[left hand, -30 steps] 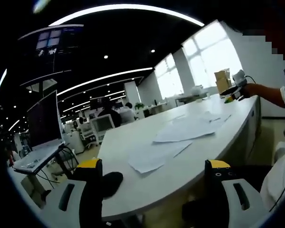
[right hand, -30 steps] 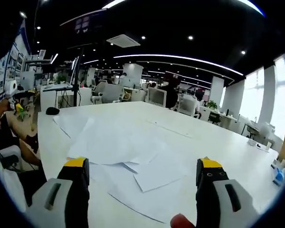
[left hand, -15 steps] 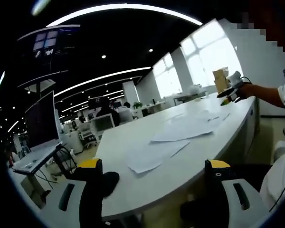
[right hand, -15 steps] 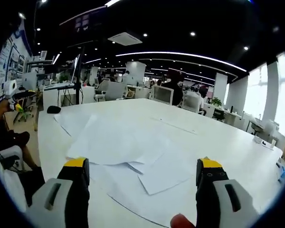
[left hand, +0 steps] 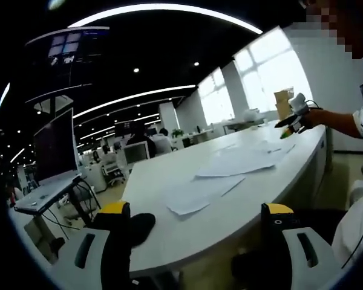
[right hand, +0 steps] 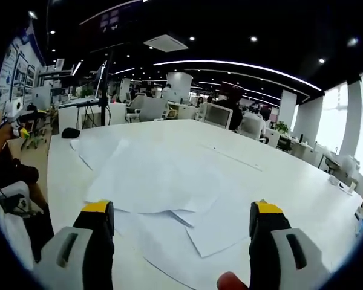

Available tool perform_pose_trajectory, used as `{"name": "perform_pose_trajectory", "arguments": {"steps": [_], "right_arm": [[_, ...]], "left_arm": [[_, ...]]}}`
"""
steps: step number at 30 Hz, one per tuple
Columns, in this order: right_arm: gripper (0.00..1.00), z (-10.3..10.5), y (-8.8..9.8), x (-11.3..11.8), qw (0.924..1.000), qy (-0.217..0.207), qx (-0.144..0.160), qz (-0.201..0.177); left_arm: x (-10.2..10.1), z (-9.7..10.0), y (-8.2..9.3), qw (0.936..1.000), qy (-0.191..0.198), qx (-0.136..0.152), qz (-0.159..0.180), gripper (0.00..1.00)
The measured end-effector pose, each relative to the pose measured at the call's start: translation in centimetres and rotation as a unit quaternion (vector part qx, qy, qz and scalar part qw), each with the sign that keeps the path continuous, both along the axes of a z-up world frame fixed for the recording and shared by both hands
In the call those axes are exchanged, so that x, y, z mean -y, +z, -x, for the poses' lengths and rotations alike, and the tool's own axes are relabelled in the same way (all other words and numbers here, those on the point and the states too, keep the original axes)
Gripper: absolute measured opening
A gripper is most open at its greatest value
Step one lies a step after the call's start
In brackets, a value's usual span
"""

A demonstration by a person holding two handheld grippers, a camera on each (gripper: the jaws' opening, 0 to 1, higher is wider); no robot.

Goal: Organize the stack of printing papers by aligning and flattening the scattered papers on the table

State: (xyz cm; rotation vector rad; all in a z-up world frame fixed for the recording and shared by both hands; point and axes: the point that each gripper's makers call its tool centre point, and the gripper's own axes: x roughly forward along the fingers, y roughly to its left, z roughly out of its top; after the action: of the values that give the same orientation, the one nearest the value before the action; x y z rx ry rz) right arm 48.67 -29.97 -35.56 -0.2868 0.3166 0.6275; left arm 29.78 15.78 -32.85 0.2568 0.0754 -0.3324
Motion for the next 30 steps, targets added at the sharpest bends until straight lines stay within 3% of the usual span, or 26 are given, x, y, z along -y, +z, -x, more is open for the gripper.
{"name": "perform_pose_trajectory", "arguments": {"steps": [30], "right_arm": [[0.90,-0.9,0.2,-1.7,0.9998,0.011,-0.007,0.014]], "left_arm": [[0.0,0.3,0.7,0.9999,-0.005,0.008,0.011,0.92]]}}
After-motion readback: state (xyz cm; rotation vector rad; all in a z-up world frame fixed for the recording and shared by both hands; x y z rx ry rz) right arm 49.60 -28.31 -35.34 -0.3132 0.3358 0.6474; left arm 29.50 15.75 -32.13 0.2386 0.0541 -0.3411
